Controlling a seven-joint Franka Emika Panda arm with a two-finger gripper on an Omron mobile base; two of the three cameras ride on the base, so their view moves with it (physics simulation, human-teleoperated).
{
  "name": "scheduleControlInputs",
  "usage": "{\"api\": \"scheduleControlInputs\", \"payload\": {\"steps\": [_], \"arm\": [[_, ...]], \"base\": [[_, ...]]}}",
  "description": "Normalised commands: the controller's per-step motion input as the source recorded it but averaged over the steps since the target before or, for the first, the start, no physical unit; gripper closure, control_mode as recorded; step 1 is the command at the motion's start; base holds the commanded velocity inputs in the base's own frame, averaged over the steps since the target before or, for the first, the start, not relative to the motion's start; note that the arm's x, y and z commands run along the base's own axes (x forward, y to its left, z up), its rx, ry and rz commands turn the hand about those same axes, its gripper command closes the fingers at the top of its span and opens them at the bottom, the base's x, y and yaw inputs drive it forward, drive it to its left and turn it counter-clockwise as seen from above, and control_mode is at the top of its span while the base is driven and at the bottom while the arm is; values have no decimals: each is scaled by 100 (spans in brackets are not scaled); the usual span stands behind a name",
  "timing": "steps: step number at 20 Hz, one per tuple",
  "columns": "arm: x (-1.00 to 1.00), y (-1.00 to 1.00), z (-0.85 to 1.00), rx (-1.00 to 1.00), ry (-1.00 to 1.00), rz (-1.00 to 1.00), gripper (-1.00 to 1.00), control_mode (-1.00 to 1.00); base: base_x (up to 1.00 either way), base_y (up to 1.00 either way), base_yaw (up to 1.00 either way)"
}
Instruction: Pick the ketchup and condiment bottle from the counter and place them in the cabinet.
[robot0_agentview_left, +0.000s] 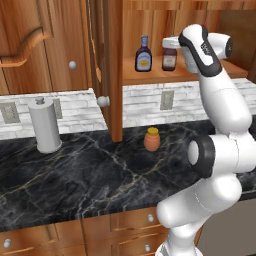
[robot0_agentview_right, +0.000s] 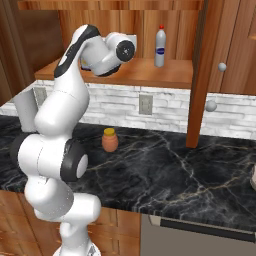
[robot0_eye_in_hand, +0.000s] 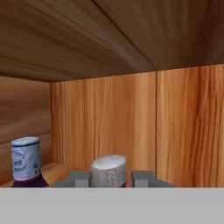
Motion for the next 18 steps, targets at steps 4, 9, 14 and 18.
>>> {"api": "scheduleControlInputs", "payload": {"steps": [4,9,14,18], "arm": [[26,0,-19,0,0,0,100,-100],[21,0,-26,0,0,0,100,-100],[4,0,-18,-1,0,0,-100,-100],[0,0,0,0,0,0,-100,-100]], "base": [[0,0,0],[0,0,0],[0,0,0],[0,0,0]]}}
